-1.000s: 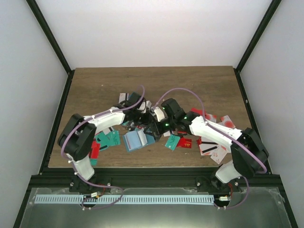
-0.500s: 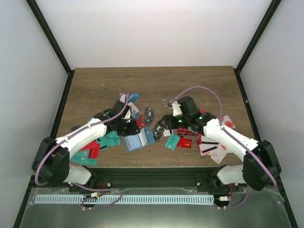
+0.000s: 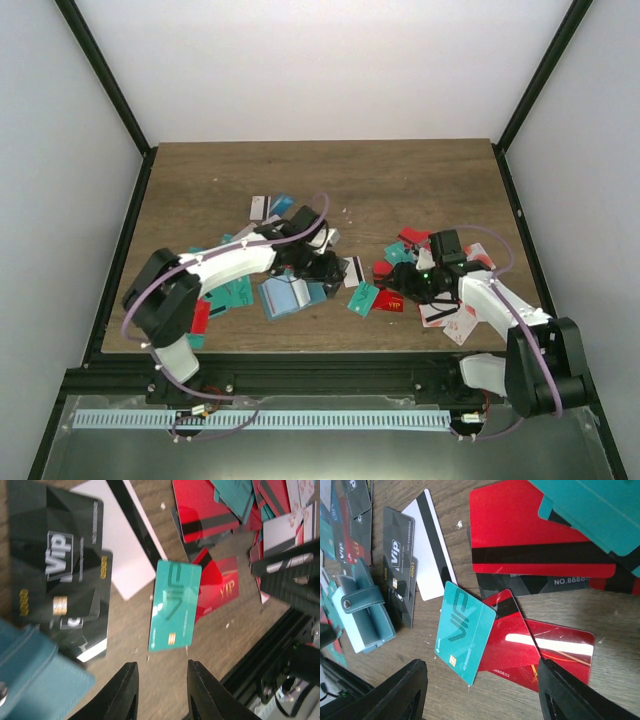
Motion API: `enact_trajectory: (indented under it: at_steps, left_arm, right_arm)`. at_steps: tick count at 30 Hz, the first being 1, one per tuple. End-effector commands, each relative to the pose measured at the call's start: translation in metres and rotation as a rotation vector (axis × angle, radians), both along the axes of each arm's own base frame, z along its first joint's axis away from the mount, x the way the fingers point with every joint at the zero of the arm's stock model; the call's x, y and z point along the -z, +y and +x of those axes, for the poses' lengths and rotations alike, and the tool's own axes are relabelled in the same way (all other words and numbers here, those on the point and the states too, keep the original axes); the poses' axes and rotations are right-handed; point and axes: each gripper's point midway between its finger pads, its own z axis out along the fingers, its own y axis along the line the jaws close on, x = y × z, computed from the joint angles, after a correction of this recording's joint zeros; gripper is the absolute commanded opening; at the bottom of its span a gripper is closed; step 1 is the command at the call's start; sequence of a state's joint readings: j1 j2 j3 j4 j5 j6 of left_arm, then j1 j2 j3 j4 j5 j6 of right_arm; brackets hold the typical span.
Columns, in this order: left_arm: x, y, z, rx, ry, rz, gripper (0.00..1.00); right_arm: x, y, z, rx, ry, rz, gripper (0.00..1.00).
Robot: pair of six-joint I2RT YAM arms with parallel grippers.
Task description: Put the credit cards into the card holder
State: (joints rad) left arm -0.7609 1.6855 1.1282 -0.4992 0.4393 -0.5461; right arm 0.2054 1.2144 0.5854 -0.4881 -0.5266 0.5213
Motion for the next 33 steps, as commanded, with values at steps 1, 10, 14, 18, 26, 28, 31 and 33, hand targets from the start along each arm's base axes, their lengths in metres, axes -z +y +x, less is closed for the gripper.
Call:
enact_trajectory:
  at_steps: [1, 10, 14, 18, 26, 28, 31, 33]
  left_arm:
    - [0.006, -0.025, 0.019, 0.029, 0.002, -0.024, 0.3]
    - [0.031, -0.031, 0.065, 0.01, -0.06, 0.155, 0.36]
    - [0.041, -0.015, 0.079, -0.008, -0.076, 0.228, 0.42]
    - [0.033, -0.018, 0.084, 0.032, -0.102, 0.189, 0.43]
    - [0.048, -0.049, 0.038, 0.156, -0.012, 0.085, 0.31]
    - [0.05, -0.049, 0.024, 0.168, 0.004, 0.078, 0.25]
    - [0.049, -0.046, 0.005, 0.185, 0.018, 0.064, 0.18]
    - [0.049, -0.045, -0.007, 0.201, 0.032, 0.044, 0.17]
  right_arm:
    - [-0.011, 0.007, 0.003, -0.012, -0.013, 0.093, 0.63]
    - [-0.02, 0.003, 0.007, 0.022, -0.047, 0.152, 0.67]
    - [-0.024, 0.019, 0.008, -0.024, -0.039, 0.258, 0.66]
    - [-0.017, 0.022, 0.01, -0.032, -0.014, 0.271, 0.66]
    - [0.008, 0.027, 0.009, -0.076, 0.032, 0.24, 0.65]
    - [0.012, 0.027, 0.01, -0.08, 0.038, 0.231, 0.65]
    - [0.017, 0.027, 0.009, -0.089, 0.055, 0.22, 0.64]
    - [0.019, 0.028, 0.007, -0.095, 0.066, 0.216, 0.64]
